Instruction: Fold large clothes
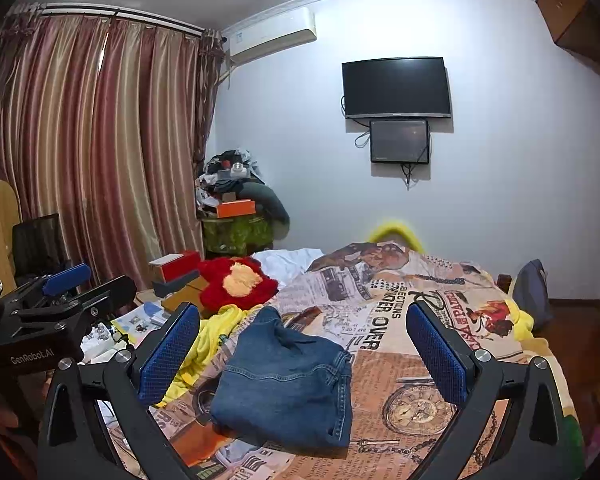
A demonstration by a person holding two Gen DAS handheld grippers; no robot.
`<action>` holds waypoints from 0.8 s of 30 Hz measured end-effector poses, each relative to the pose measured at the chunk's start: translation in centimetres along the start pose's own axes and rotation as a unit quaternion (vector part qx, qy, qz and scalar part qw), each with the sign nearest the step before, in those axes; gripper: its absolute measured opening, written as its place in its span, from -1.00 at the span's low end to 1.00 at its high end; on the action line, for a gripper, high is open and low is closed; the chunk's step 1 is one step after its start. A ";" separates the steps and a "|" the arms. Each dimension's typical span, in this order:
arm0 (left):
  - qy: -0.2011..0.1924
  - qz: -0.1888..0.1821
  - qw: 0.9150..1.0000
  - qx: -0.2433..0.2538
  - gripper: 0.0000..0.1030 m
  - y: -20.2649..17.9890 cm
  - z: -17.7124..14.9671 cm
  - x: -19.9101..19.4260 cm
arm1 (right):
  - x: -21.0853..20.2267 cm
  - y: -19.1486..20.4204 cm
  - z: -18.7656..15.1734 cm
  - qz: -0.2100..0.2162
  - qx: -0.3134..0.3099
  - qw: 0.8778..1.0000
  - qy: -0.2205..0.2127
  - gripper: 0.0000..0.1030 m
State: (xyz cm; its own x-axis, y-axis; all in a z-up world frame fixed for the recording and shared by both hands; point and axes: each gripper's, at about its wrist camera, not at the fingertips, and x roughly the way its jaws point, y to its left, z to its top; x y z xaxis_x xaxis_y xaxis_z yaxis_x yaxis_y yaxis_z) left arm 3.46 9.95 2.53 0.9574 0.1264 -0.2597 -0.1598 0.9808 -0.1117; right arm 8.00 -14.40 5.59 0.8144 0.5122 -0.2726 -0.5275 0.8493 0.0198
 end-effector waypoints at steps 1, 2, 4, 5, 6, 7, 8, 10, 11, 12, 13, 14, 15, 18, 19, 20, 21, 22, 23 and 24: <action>0.000 -0.002 1.000 0.000 1.00 0.0 0.0 0.0 | 0.0 0.0 0.1 0.001 0.000 1.000 0.000 0.99; -0.001 -0.003 1.000 -0.001 0.99 0.0 0.0 0.0 | -0.1 0.0 0.1 0.000 0.000 1.000 -0.001 0.99; -0.001 -0.006 1.000 -0.001 0.99 0.0 0.0 0.0 | 0.0 0.0 0.1 0.000 0.000 1.000 0.000 0.99; 0.000 -0.007 1.000 -0.002 1.00 0.0 0.0 0.0 | 0.0 0.0 0.1 0.000 0.001 1.000 0.000 0.99; 0.000 -0.008 1.000 -0.003 0.99 0.1 0.0 0.1 | -0.1 0.0 0.0 0.001 0.000 1.000 0.000 0.99; 0.001 -0.009 1.000 -0.004 0.99 0.1 0.0 0.1 | 0.0 0.0 0.0 0.000 0.000 1.000 -0.001 0.99; 0.001 -0.011 1.000 -0.006 1.00 0.2 0.0 0.1 | -0.1 0.0 0.1 -0.001 0.001 1.000 -0.001 0.99; 0.004 -0.016 1.000 -0.011 1.00 0.3 0.0 0.1 | -0.2 0.1 0.2 -0.002 0.002 1.000 -0.002 0.99; 0.005 -0.018 1.000 -0.013 1.00 0.4 0.0 0.1 | -0.2 0.1 0.3 -0.003 0.003 1.000 -0.002 0.99; 0.005 -0.019 1.000 -0.015 1.00 0.4 0.0 0.2 | -0.2 0.1 0.3 -0.003 0.003 1.000 -0.003 0.99; 0.006 -0.020 1.000 -0.016 1.00 0.4 0.0 0.2 | -0.2 0.1 0.3 -0.003 0.003 1.000 -0.003 0.99; 0.008 -0.024 1.000 -0.017 1.00 0.4 0.0 0.2 | -0.2 0.0 0.3 -0.003 0.003 1.000 -0.002 0.99; 0.009 -0.025 0.999 -0.018 1.00 0.4 0.0 0.2 | -0.2 0.0 0.3 -0.003 0.003 1.000 -0.003 0.99; 0.009 -0.025 0.999 -0.019 1.00 0.2 -0.1 0.2 | -0.3 0.0 0.4 -0.002 0.005 1.000 -0.002 0.99; 0.009 -0.025 0.999 -0.019 1.00 0.3 -0.1 0.3 | -0.2 0.0 0.4 -0.001 0.005 1.000 -0.002 0.99; 0.010 -0.026 0.999 -0.018 0.99 0.2 -0.1 0.3 | -0.3 0.0 0.4 -0.001 0.006 1.000 -0.002 0.99; 0.010 -0.027 0.999 -0.018 0.99 0.2 -0.1 0.3 | -0.3 0.0 0.4 -0.001 0.008 1.000 -0.001 0.99; 0.011 -0.029 0.999 -0.017 0.99 0.2 -0.1 0.3 | -0.3 0.1 0.4 -0.001 0.008 1.000 -0.001 0.99; 0.012 -0.029 0.999 -0.016 1.00 0.1 -0.1 0.3 | -0.3 0.2 0.4 -0.002 0.009 1.000 -0.001 0.99; 0.013 -0.028 0.999 -0.015 1.00 0.0 -0.2 0.3 | -0.3 0.2 0.4 -0.002 0.010 1.000 -0.001 0.99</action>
State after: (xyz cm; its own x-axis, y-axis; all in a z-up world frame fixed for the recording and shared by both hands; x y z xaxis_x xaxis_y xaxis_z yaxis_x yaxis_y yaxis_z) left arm 3.65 9.98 2.28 0.9586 0.0672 -0.2765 -0.1134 0.9815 -0.1545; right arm 7.72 -14.34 6.02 0.8171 0.5084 -0.2717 -0.5191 0.8539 0.0368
